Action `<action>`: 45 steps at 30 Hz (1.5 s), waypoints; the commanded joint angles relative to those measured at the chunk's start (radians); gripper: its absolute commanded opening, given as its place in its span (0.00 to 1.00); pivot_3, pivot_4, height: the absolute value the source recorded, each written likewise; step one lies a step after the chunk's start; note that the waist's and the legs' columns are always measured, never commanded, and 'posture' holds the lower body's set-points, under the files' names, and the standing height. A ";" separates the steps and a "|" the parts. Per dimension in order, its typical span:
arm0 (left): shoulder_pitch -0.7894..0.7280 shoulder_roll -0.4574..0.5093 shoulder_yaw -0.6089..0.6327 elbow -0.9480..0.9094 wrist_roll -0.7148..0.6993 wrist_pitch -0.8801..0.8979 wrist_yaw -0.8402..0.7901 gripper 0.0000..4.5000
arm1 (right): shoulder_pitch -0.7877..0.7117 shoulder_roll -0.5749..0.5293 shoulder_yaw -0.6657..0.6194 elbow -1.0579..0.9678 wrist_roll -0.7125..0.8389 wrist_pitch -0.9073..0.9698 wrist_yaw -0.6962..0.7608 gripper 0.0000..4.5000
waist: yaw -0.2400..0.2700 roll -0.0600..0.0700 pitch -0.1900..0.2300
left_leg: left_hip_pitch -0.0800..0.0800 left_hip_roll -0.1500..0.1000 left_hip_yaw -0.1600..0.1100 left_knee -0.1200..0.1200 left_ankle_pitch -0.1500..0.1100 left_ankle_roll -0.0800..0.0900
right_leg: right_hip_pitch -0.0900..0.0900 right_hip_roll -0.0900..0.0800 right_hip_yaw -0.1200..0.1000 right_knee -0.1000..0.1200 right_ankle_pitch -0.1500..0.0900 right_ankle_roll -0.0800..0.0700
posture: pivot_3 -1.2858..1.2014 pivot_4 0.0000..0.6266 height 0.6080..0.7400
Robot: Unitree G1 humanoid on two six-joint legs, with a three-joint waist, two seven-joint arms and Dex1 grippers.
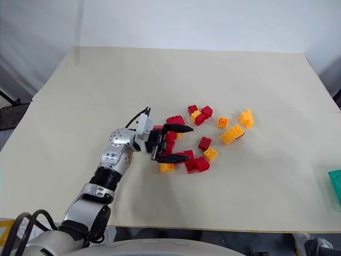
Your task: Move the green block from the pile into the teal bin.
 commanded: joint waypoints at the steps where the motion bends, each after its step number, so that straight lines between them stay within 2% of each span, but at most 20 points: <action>1: -0.025 -0.001 -0.014 -0.033 0.007 0.015 -0.008 1.00 | 0.020 0.009 -0.014 0.016 -0.051 -0.021 -0.005 0.46 | -0.001 0.000 0.000 | 0.000 0.000 0.000 0.000 0.000 0.000 | 0.000 0.000 0.000 0.000 0.000 0.000 | 0.52 0.24 1.00; 5: -0.048 -0.005 -0.010 -0.022 0.009 0.021 0.000 1.00 | 0.041 0.017 0.021 0.012 -0.074 -0.037 -0.011 0.75 | -0.001 0.000 0.000 | 0.000 0.000 0.000 0.000 0.000 0.000 | 0.000 0.000 0.000 0.000 0.000 0.000 | 0.52 0.24 1.00; 8: -0.062 -0.006 -0.004 -0.001 0.011 0.008 -0.001 1.00 | -0.011 0.016 0.061 0.017 -0.063 -0.033 -0.049 0.97 | -0.002 0.000 0.000 | 0.000 0.000 0.000 0.000 0.000 0.000 | 0.000 0.000 0.000 0.000 0.000 0.000 | 0.52 0.24 1.00; 9: -0.063 -0.006 -0.003 0.003 0.011 0.006 -0.001 1.00 | -0.024 0.016 0.070 0.017 -0.062 -0.031 -0.055 0.99 | -0.002 0.000 0.000 | 0.000 0.000 0.000 0.000 0.000 0.000 | 0.000 0.000 0.000 0.000 0.000 0.000 | 0.52 0.24 1.00; 17: -0.064 0.009 0.013 0.014 0.013 0.003 0.011 1.00 | -0.135 0.004 0.126 -0.029 -0.024 0.000 -0.052 0.99 | 0.000 0.000 0.000 | 0.000 0.000 0.000 0.002 0.000 0.000 | 0.000 0.000 0.000 0.001 0.000 0.000 | 0.52 0.24 1.00; 21: -0.052 0.077 0.038 0.003 0.019 0.138 0.079 1.00 | -0.368 0.057 0.235 -0.133 0.166 0.018 -0.060 0.99 | -0.010 0.000 0.000 | 0.001 0.000 0.000 0.002 0.000 0.000 | 0.001 0.000 0.001 0.001 0.001 0.000 | 0.52 0.24 1.00; 24: -0.031 0.130 0.037 -0.019 0.027 0.214 0.102 1.00 | -0.414 0.102 0.301 -0.160 0.220 -0.026 -0.061 0.99 | -0.006 0.000 0.000 | 0.001 0.002 -0.001 0.003 0.001 -0.001 | 0.001 0.002 0.000 0.002 0.002 -0.001 | 0.52 0.24 1.00; 28: 0.037 0.202 0.088 -0.128 -0.019 0.313 0.139 1.00 | -0.504 0.277 0.349 -0.218 0.392 -0.157 -0.038 0.99 | -0.001 0.000 0.000 | 0.000 0.001 -0.001 0.004 0.001 -0.001 | 0.001 0.002 0.000 0.002 0.002 -0.001 | 0.52 0.24 1.00; 31: 0.076 0.250 0.122 -0.186 -0.038 0.370 0.161 1.00 | -0.486 0.366 0.364 -0.244 0.472 -0.261 0.002 0.99 | 0.002 -0.001 0.001 | -0.001 0.001 -0.002 0.007 0.001 -0.001 | 0.001 0.002 0.000 0.003 0.002 -0.001 | 0.52 0.24 1.00; 34: 0.147 0.339 0.171 -0.260 -0.093 0.548 0.186 1.00 | -0.473 0.447 0.400 -0.207 0.569 -0.342 0.059 0.99 | -0.001 -0.001 0.000 | -0.001 0.000 -0.002 0.009 0.001 -0.001 | 0.002 0.002 0.000 0.003 0.002 0.000 | 0.52 0.24 1.00; 35: 0.181 0.362 0.186 -0.289 -0.100 0.543 0.181 1.00 | -0.474 0.460 0.411 -0.185 0.589 -0.367 0.076 0.99 | -0.004 -0.001 0.000 | 0.000 0.000 -0.002 0.009 0.001 -0.001 | 0.003 0.002 0.000 0.003 0.002 0.000 | 0.52 0.24 1.00; 39: 0.312 0.393 0.258 -0.380 -0.072 0.327 0.172 1.00 | -0.477 0.456 0.450 -0.104 0.604 -0.440 0.110 0.99 | -0.006 -0.001 0.001 | 0.002 0.001 -0.001 0.009 0.001 -0.001 | 0.003 0.002 0.002 0.005 0.002 0.000 | 0.52 0.24 1.00; 41: 0.355 0.424 0.277 -0.391 -0.057 0.307 0.182 1.00 | -0.493 0.450 0.481 -0.056 0.591 -0.472 0.112 0.99 | -0.004 -0.001 0.001 | 0.001 0.001 -0.002 0.011 0.000 -0.001 | 0.003 0.001 0.001 0.006 0.002 -0.001 | 0.52 0.24 1.00; 45: 0.413 0.465 0.312 -0.444 -0.089 0.381 0.250 1.00 | -0.566 0.471 0.553 0.010 0.589 -0.508 0.080 0.99 | -0.006 -0.001 0.001 | 0.001 0.002 -0.002 0.013 0.000 -0.001 | 0.003 0.001 0.002 0.007 0.004 -0.003 | 0.52 0.24 1.00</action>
